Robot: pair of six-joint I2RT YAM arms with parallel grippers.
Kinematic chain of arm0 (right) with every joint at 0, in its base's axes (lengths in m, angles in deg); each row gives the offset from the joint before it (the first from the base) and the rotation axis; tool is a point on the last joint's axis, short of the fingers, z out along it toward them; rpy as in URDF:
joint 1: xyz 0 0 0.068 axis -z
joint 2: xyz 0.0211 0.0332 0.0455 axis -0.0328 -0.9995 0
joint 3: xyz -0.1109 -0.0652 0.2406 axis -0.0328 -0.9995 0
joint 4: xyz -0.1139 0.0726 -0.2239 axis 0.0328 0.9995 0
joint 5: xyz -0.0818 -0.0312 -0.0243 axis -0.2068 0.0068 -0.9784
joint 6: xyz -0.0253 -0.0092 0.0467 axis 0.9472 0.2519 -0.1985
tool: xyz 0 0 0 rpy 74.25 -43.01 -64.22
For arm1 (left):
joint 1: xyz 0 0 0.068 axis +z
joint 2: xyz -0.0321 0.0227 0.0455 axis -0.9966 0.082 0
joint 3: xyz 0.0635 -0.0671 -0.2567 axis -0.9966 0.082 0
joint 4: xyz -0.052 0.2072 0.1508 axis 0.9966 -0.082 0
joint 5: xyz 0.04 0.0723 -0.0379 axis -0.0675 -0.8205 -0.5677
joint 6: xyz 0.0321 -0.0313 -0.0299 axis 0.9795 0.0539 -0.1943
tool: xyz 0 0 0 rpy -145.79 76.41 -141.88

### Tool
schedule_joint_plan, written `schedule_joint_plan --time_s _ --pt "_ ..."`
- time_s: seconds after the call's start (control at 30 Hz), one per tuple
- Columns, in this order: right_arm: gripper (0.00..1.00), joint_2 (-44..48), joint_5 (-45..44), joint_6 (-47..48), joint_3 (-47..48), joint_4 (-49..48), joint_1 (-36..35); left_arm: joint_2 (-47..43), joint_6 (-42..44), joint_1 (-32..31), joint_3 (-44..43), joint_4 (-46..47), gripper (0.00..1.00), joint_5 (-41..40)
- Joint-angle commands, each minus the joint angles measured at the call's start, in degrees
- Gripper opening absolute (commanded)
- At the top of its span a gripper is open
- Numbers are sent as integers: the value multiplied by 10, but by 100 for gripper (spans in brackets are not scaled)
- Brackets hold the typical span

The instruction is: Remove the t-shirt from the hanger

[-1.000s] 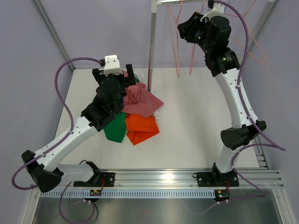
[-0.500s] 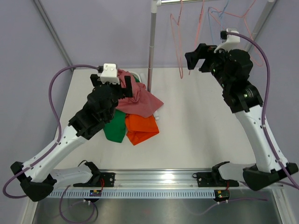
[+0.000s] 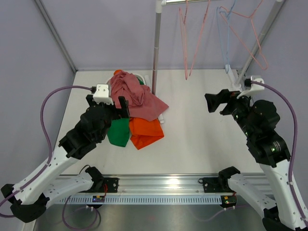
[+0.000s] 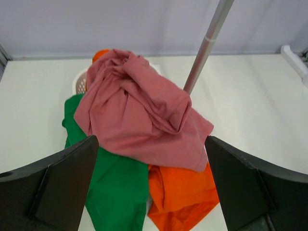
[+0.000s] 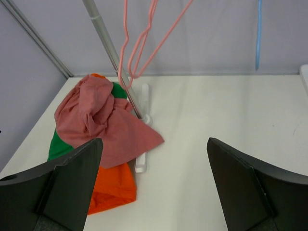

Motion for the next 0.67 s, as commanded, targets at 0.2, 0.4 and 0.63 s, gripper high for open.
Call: schedule_joint_plan --time_s 0.2,0.4,0.63 --pt "99 112 -3 -34 -118 63 -4 -104 -40 -2 70 -27 99 19" --pt "99 118 -10 -36 -124 76 -4 -100 -48 -2 62 -47 99 13" --pt "100 142 -16 -40 -151 51 -3 -92 -51 -2 59 -51 99 18"
